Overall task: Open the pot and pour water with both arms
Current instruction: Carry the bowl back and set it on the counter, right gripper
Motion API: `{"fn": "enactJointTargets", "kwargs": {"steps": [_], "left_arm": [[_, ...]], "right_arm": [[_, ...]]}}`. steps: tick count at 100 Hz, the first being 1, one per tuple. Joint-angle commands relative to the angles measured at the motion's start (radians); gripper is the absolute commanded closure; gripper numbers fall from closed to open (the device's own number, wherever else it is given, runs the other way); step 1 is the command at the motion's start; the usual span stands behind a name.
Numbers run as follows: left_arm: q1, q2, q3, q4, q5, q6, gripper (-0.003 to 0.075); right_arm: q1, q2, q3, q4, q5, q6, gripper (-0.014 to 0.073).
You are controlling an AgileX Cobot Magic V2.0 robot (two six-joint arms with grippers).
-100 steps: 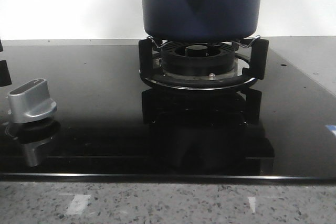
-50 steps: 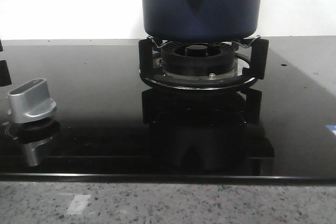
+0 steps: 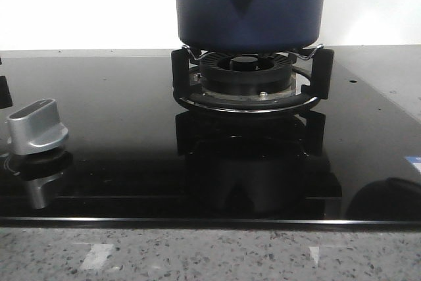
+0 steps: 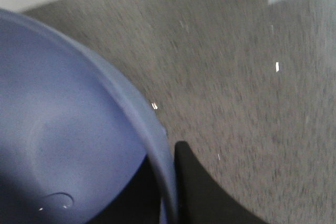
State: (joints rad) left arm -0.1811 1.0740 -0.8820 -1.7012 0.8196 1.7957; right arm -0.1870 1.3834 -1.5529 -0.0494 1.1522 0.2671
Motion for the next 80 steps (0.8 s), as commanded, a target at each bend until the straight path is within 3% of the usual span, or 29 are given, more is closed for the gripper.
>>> {"fn": "enactJointTargets", "kwargs": {"steps": [1,15,34,80], "left_arm": [[-0.023,-0.024,-0.033,-0.102,0.019,0.006,0.0411],[-0.046,-0.018,-0.033,-0.102,0.012,0.006,0.0411],[-0.046,-0.015,-0.033,-0.102,0.012,0.006,0.0418],[-0.046,-0.015,-0.033,-0.106,0.008,0.006,0.0418]], "right_arm": [[-0.053,-0.106,0.121,0.049,-0.126,-0.013,0.0641],[-0.085,-0.181,0.351,0.077,-0.224,-0.013,0.0641],[-0.085,-0.187,0.518,0.111,-0.269,-0.013,0.0641],[-0.078,-0.187,0.568,0.111,-0.300,-0.019,0.0636]]}}
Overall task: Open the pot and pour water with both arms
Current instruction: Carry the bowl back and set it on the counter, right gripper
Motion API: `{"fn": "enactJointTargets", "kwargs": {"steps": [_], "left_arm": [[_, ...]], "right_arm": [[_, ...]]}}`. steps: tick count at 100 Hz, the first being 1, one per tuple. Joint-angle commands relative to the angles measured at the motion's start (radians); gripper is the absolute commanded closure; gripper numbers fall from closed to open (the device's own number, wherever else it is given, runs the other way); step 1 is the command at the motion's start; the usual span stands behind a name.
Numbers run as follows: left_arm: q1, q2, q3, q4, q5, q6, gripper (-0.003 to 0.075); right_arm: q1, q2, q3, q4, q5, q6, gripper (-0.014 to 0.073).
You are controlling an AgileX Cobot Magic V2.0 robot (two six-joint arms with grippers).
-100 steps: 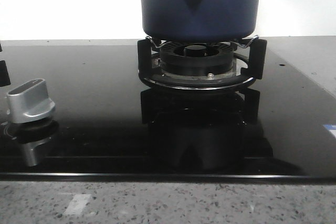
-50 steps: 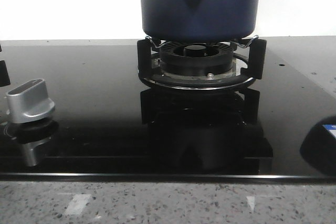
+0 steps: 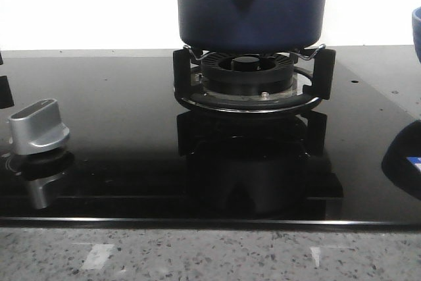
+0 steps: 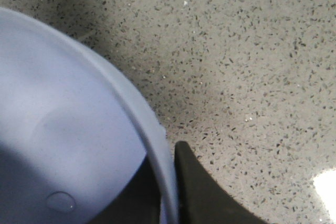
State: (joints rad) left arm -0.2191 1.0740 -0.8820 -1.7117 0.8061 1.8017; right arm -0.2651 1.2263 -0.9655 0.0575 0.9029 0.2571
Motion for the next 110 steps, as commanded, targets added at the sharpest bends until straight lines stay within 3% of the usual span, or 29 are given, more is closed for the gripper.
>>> {"fn": "enactJointTargets", "kwargs": {"steps": [1,9,45,74,88,93,104,110], "left_arm": [[-0.008,-0.015,-0.033,-0.097,0.020,0.000,0.0418],[-0.008,-0.013,-0.033,-0.110,0.014,0.000,0.0418],[-0.008,0.065,-0.084,-0.160,0.019,0.002,0.0418],[-0.087,0.168,-0.209,-0.156,0.021,0.064,0.0418],[-0.140,0.241,-0.277,-0.156,0.007,0.133,0.0418],[-0.151,0.272,-0.303,-0.156,0.005,0.134,0.0418],[-0.168,0.344,-0.356,-0.161,0.005,0.134,0.0418],[-0.178,0.382,-0.384,-0.161,0.005,0.134,0.0418]], "right_arm": [[0.001,-0.030,-0.019,0.004,-0.050,-0.009,0.0633],[0.001,-0.030,-0.017,0.004,-0.053,-0.009,0.0594],[0.022,-0.047,-0.019,-0.002,-0.069,-0.009,0.0274],[0.029,-0.228,-0.048,-0.009,-0.135,-0.009,0.0251],[0.103,-0.332,-0.048,-0.009,-0.126,-0.009,0.0306],[0.140,-0.367,-0.048,-0.009,-0.126,-0.024,0.0386],[0.208,-0.444,-0.048,-0.011,-0.126,-0.047,0.0656],[0.228,-0.488,-0.048,-0.011,-0.128,-0.047,0.0662]]}}
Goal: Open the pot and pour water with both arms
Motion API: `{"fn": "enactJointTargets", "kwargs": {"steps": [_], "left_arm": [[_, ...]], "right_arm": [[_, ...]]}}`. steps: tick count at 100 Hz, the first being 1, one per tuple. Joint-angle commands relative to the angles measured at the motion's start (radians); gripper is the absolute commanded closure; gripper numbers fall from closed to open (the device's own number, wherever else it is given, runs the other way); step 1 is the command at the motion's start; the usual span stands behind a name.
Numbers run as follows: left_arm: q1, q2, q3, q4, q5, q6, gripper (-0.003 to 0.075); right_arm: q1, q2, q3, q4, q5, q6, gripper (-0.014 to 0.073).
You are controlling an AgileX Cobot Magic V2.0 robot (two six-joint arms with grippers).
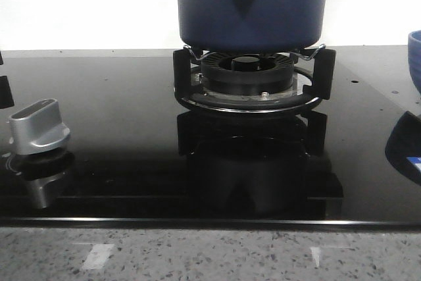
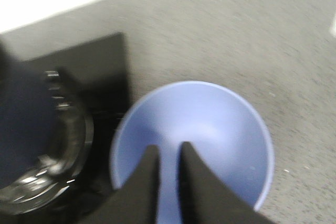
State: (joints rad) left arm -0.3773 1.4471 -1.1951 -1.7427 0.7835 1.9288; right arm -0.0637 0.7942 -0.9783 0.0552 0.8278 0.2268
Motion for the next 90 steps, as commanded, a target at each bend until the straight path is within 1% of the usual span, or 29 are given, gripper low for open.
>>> {"fn": "enactJointTargets", "kwargs": {"steps": [1,23,38,52,68,90], "left_arm": [[-0.022,0.013,-0.077,-0.130,0.028,0.007,0.0418],[-0.061,0.132,-0.179,-0.130,0.011,0.007,0.0418],[-0.087,0.203,-0.229,-0.130,0.006,0.007,0.0418],[-0.091,0.257,-0.271,-0.130,0.003,0.007,0.0418],[-0.091,0.296,-0.289,-0.130,-0.013,0.005,0.0418],[-0.091,0.307,-0.291,-0.130,-0.033,0.005,0.0418]], "right_arm": [[0.030,-0.060,-0.036,-0.009,-0.053,-0.017,0.0662],[0.033,-0.164,-0.036,-0.009,-0.036,-0.017,0.0662],[0.033,-0.178,-0.032,-0.015,-0.032,-0.017,0.0662],[0.033,-0.178,-0.030,-0.015,-0.032,-0.017,0.0662],[0.035,-0.178,-0.030,-0.015,-0.030,-0.017,0.0662],[0.066,-0.178,-0.030,-0.029,-0.029,-0.017,0.0662]]}}
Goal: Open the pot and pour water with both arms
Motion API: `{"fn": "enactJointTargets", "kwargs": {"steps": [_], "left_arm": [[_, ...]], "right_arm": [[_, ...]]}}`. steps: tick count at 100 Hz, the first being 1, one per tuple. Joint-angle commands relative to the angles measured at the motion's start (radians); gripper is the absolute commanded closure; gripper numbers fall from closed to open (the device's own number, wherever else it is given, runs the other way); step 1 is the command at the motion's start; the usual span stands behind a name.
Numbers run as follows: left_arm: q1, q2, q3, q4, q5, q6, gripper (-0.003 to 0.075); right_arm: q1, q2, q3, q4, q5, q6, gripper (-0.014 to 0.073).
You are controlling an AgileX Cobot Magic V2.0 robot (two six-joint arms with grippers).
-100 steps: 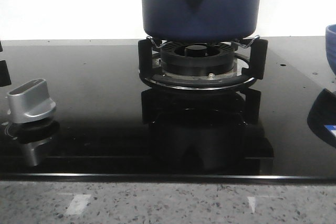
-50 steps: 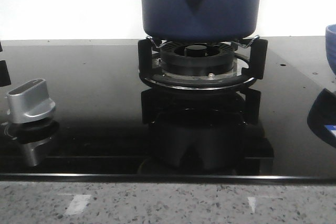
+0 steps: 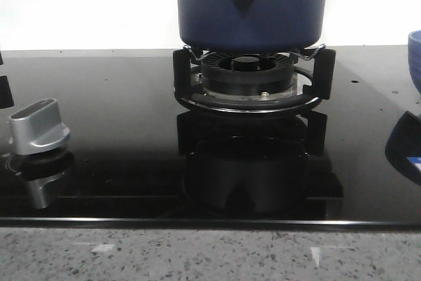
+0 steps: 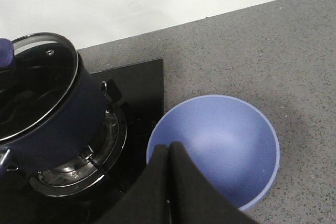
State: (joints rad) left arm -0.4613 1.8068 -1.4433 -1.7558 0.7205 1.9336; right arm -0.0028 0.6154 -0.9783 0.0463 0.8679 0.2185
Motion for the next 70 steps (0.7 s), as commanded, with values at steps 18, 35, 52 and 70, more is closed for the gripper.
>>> {"fn": "enactJointTargets", "kwargs": {"steps": [18,35,52,70], "left_arm": [[-0.007,-0.049,-0.043,-0.117,0.029,-0.009,0.0416],[-0.007,-0.049,-0.043,-0.117,0.029,-0.067,0.0413],[-0.007,-0.049,-0.043,-0.117,0.025,-0.081,0.0293],[-0.007,-0.049,-0.043,-0.117,0.022,-0.081,0.0171]], "right_arm": [[0.006,0.001,-0.030,-0.021,-0.069,-0.009,0.0662],[0.006,0.001,-0.030,-0.022,-0.069,-0.009,0.0662],[0.006,0.001,-0.030,-0.022,-0.068,-0.009,0.0662],[0.006,0.001,-0.030,-0.022,-0.066,-0.009,0.0662]]}}
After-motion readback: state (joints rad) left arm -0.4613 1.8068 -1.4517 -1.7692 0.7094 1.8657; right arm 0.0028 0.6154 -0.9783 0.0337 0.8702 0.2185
